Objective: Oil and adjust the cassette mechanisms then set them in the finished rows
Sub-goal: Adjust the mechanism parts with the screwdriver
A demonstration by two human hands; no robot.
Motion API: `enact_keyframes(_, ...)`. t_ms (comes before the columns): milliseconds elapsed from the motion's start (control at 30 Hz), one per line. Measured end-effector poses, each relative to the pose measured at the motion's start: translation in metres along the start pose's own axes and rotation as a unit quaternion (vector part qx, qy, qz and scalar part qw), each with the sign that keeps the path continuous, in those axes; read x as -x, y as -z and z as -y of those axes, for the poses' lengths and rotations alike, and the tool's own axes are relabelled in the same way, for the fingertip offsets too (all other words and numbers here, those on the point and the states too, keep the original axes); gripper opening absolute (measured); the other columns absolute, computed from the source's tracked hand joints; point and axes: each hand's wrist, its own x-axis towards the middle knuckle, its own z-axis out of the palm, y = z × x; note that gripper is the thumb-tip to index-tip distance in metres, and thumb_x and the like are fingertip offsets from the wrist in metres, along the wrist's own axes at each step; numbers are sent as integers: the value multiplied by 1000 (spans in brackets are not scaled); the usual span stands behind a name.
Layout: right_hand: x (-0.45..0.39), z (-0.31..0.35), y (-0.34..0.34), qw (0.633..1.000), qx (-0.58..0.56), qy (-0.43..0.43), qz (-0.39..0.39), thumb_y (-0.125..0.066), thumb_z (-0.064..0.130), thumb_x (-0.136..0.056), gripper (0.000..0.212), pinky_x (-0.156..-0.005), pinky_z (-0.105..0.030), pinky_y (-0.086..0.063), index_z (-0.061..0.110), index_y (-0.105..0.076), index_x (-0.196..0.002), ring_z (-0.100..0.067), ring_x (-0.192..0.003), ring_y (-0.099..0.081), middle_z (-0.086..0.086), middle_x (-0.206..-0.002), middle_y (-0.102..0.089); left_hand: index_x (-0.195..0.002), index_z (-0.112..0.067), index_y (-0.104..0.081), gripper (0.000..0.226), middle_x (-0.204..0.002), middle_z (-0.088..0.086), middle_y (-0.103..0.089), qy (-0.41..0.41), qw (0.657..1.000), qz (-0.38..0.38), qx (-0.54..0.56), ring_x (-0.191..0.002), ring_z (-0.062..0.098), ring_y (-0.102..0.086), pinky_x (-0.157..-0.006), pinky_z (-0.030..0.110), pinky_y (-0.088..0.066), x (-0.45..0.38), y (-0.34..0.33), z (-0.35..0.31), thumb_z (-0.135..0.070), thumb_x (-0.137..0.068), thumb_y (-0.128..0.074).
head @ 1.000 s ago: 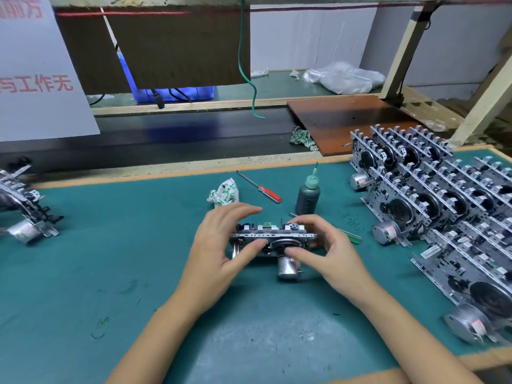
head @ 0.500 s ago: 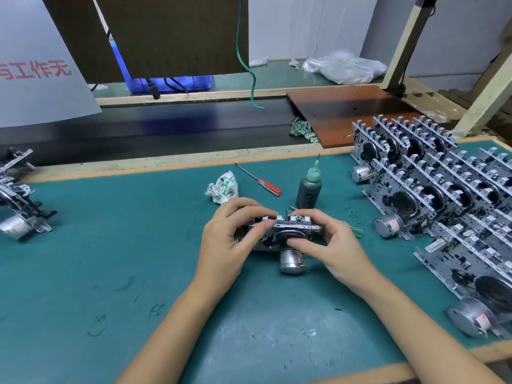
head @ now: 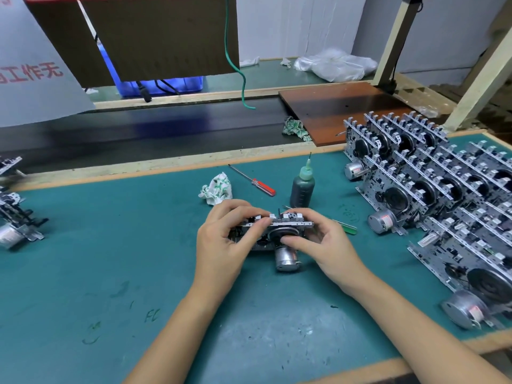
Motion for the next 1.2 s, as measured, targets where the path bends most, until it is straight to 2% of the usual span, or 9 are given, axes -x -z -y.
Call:
enact_keyframes(100,-1,1,0,1000,18,1,4,-71,-6,-74,37,-82,-15,-46,20,-63,-98,-5,-90,-63,-13,-105,-64,-80,-37,-68,11,-83,-8,-61,4,1000,-16,0,-83,17,-59,-73,21,-43,2,-2,-1,-27,-82,-70)
enact_keyframes(233,2,0,2,995,88,35,-2,-76,7,-75,34,-92,-23,-44,27,-65,-100,-10,-99,-60,-1,-103,-62,-82,-35,-70,4,-86,-6,-61,4,1000,-13,4,-85,18,-59,-74,21,-44,2,-1,0,-32,-82,-68)
enact_keyframes(367,8,-4,12,914,361,157,-100,-61,45,-78,34,-85,-14,-38,16,-71,-93,-6,-92,-52,7,-93,-63,-84,-30,-72,7,-87,-6,-60,11,1000,-10,1,-86,19,-60,-76,24,-46,3,-1,1,-25,-83,-68)
enact_keyframes(500,9,-7,12,864,457,179,-115,-52,48,-80,47,-75,-27,-46,6,-74,-77,-13,-85,-53,2,-84,-68,-85,-31,-71,7,-88,-5,-61,11,1000,-9,-7,-86,17,-59,-76,19,-43,3,-1,0,-26,-83,-67)
enact_keyframes(633,10,-4,14,873,444,171,-111,-51,48,-80,45,-75,-32,-48,10,-75,-79,-11,-87,-51,6,-89,-69,-85,-31,-71,8,-87,-6,-61,9,1000,-11,-4,-86,16,-59,-75,16,-41,3,-1,-1,-25,-83,-67)
enact_keyframes(733,11,-5,12,841,489,210,-100,-54,47,-78,42,-74,-32,-48,11,-75,-78,-14,-85,-51,6,-92,-70,-85,-30,-72,7,-87,-6,-60,12,1000,-10,-8,-85,14,-58,-75,15,-41,3,-1,0,-24,-83,-67)
enact_keyframes(933,5,0,6,968,228,93,-39,-66,47,-71,41,-94,-16,-37,30,-63,-108,-5,-114,-50,13,-115,-56,-84,-31,-71,9,-87,-4,-60,18,1000,-5,8,-85,14,-58,-76,16,-40,2,-1,0,-23,-82,-67)
enact_keyframes(1067,-1,-1,1,988,138,64,-1,-72,24,-70,31,-93,-23,-40,32,-63,-98,-6,-105,-56,10,-105,-60,-83,-30,-71,9,-87,-5,-60,16,1000,-3,9,-85,14,-58,-75,17,-41,1,-1,0,-23,-82,-67)
enact_keyframes(1200,-3,-5,5,992,109,64,14,-72,18,-69,27,-89,-16,-40,25,-64,-95,-3,-97,-58,9,-100,-60,-82,-28,-73,7,-88,-4,-60,22,1000,-7,10,-86,15,-58,-75,17,-41,1,-2,2,-23,-82,-68)
